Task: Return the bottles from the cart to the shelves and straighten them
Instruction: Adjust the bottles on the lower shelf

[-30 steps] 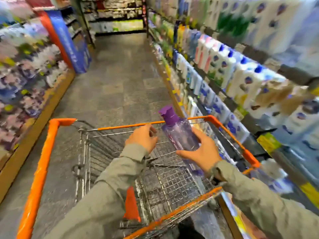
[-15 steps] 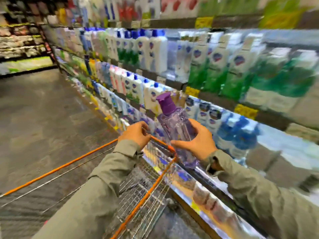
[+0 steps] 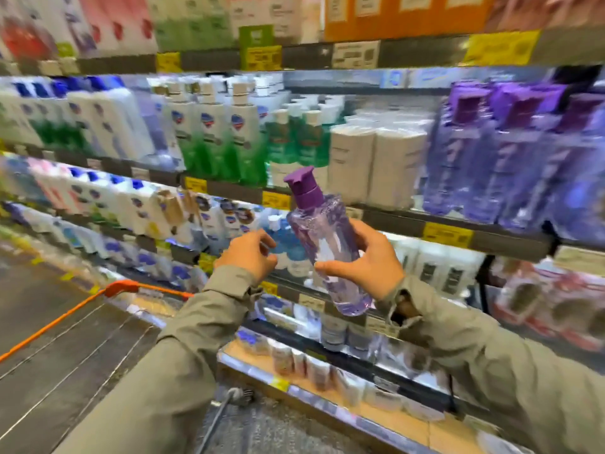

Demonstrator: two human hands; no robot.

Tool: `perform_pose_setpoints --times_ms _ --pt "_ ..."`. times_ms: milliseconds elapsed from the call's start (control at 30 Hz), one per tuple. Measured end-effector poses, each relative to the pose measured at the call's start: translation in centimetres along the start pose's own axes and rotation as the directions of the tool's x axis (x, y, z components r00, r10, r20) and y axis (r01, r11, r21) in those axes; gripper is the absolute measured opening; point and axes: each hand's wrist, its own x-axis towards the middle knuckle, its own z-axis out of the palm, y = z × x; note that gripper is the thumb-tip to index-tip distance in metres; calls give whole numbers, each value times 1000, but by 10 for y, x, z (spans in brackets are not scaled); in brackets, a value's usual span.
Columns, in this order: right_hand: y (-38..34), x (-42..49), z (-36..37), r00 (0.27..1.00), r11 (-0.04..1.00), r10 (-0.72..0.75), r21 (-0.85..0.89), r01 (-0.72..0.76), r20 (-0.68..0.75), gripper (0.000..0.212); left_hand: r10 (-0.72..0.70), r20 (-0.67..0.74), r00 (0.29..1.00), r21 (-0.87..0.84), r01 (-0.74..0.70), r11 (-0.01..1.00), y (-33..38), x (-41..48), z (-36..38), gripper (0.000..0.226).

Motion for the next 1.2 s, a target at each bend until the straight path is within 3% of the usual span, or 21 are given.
perform_pose_setpoints --times_ms 300,533,667,933,1200 --pt "28 -51 -154 994 1000 1 -27 -4 -107 72 141 22 990 -44 -140 989 139 -13 78 20" --pt "35 -83 -224 976 998 55 -6 -58 -212 80 257 79 963 -47 -254 966 212 -26 119 23" --pt "35 -96 -255 954 997 62 -31 -74 -292 65 326 105 939 -65 -321 945 251 -28 135 17" --pt "35 -113 -320 856 992 63 -64 -112 -513 61 520 193 832 -114 -508 854 334 -11 172 12" --pt "41 -112 -375 795 987 49 -95 -132 -604 61 646 209 734 -161 -626 763 398 15 212 10"
